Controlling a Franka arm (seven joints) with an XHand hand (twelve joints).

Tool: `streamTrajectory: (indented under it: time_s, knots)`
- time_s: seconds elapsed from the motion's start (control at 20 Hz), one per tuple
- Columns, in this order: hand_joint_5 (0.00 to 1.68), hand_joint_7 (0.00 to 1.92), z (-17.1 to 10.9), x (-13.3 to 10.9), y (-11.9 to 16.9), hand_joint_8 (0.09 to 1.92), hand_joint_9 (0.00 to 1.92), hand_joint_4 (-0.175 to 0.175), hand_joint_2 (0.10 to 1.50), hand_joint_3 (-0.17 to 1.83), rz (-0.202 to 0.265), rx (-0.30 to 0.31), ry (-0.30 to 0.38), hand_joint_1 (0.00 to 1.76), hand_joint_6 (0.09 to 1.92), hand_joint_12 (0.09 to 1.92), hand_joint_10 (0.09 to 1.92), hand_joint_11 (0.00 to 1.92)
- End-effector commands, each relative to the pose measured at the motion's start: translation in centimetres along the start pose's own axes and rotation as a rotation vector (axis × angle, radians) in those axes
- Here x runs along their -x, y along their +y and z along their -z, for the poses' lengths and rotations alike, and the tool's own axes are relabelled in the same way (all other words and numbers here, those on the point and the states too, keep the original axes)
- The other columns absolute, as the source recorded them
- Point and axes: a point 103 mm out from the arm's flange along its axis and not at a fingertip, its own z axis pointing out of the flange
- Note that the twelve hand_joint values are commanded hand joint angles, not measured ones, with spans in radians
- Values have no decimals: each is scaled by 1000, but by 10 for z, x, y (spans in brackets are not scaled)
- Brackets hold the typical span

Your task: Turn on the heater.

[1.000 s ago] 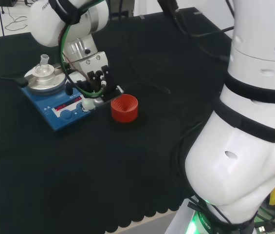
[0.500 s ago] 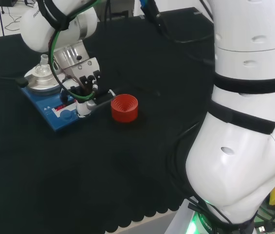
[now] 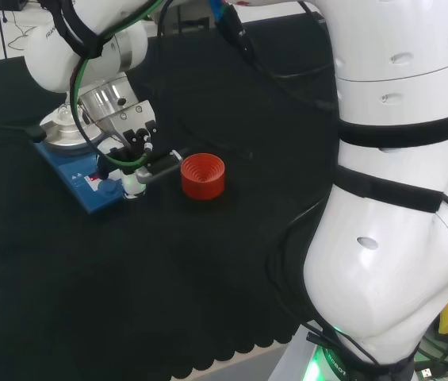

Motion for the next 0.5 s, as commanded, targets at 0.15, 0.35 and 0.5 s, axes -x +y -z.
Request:
streamTrajectory:
  time_s: [0.15, 0.35, 0.5]
  knots:
    - [347, 1577, -2, 0, 5, 1872, 1661, -27, 709, 1032, -7, -35, -15, 1447, 169, 1390, 1816, 1307]
    - [351, 1580, 0, 1, 8, 1873, 1662, -28, 706, 1038, -9, -44, -19, 1451, 165, 1395, 1817, 1307]
    - [353, 1582, -1, 2, 11, 1874, 1662, -28, 704, 1042, -11, -50, -21, 1454, 162, 1397, 1818, 1307]
